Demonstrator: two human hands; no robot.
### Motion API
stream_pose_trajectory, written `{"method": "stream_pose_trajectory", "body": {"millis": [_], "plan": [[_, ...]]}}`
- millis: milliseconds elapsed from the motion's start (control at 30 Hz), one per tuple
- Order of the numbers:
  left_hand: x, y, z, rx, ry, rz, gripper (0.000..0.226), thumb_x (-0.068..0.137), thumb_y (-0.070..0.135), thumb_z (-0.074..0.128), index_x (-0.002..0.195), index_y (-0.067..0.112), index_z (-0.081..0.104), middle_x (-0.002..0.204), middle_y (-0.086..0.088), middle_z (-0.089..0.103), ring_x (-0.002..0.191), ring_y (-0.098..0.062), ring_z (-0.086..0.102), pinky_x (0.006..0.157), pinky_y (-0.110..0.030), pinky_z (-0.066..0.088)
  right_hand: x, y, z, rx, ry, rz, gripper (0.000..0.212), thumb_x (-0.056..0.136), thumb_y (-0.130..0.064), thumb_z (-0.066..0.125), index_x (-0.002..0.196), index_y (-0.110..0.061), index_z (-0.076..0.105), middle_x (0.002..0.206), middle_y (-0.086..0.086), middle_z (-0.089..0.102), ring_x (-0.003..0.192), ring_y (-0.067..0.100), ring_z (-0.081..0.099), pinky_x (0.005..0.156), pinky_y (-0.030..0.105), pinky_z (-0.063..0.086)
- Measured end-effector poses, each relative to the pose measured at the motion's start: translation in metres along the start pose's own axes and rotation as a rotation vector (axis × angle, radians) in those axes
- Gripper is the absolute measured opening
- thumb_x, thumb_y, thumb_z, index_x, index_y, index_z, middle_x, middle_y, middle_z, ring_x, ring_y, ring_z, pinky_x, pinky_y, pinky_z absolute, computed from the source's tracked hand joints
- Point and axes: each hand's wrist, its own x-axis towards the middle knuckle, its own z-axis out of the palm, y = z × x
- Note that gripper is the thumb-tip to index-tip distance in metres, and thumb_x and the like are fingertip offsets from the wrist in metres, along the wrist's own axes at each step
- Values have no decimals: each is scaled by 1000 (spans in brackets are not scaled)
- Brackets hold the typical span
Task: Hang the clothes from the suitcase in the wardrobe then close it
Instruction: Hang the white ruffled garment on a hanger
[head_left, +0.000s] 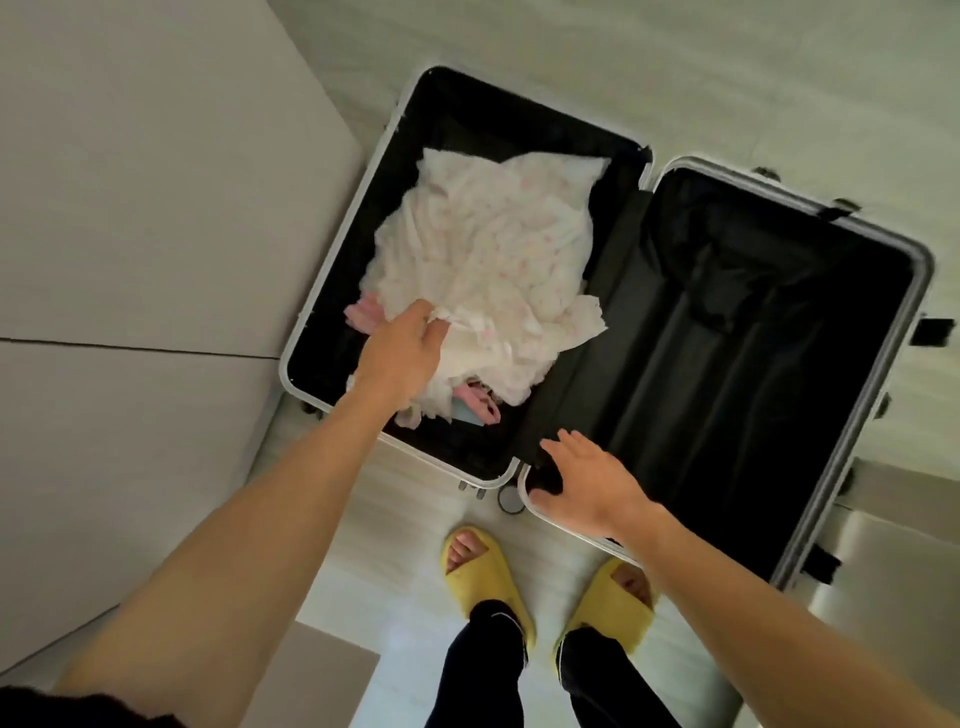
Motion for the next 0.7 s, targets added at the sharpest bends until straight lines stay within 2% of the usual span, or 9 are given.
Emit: {"method": "stream_pose_trajectory", "body": {"millis": [67,133,233,300,400,500,567,633,700], "plan": [[-27,37,-51,-98,17,16,27,105,33,42,117,13,56,83,-2,58,84,-28,56,72,-37,41,-60,-10,-37,67,45,35,81,91,-57,51,158,-21,21,165,2,18,153,18,12,122,37,20],[-47,68,-89,-115,21,41,28,105,37,40,115,17,56,91,-7,64,87,-27,58,81,-43,48,-102,-18,-66,132,77,40,82,93,-57,52,158,-19,20,163,1,23,151,18,17,120,34,23],[-103,136,-181,-222,74,52,35,105,42,38,117,17,59,105,-6,66,95,-26,58,86,-42,47,-186,-49,-147,200,211,14,84,90,-60,56,157,-22,20,160,-2,30,146,19,28,116,36,33],[-148,179,-238,-235,115,71,36,105,41,38,110,14,61,95,-2,64,90,-25,57,79,-38,43,-244,-71,-198,243,319,-40,87,87,-62,60,156,-25,22,158,-3,34,144,21,31,114,38,35],[-228,233,-309,-270,150,121,40,104,43,42,91,9,60,70,4,49,67,-16,47,62,-32,35,-326,-104,-248,372,483,-160,95,81,-59,70,155,-29,19,157,-2,33,143,21,33,113,37,34],[-307,266,-356,-376,224,147,37,100,44,50,67,27,54,59,10,47,62,-12,45,59,-30,33,-396,-128,-266,461,630,-322,98,77,-52,78,154,-24,23,153,0,36,140,19,34,108,35,36],[-365,277,-373,-433,241,159,37,97,45,55,65,27,57,53,14,46,57,-7,42,58,-26,32,-440,-138,-266,441,698,-458,71,74,-54,75,133,-27,46,126,-9,55,113,17,50,92,33,43],[-418,281,-381,-458,253,170,33,95,50,56,81,23,68,58,16,48,56,-5,42,59,-23,35,-486,-152,-263,447,670,-570,31,77,-45,66,102,-31,53,88,-19,57,80,9,52,74,27,42],[-458,281,-383,-513,319,157,36,96,51,55,90,19,70,69,11,52,62,-6,45,63,-24,38,-522,-166,-259,446,590,-613,7,86,-24,62,92,-28,60,80,-7,64,67,6,53,63,21,43]]}}
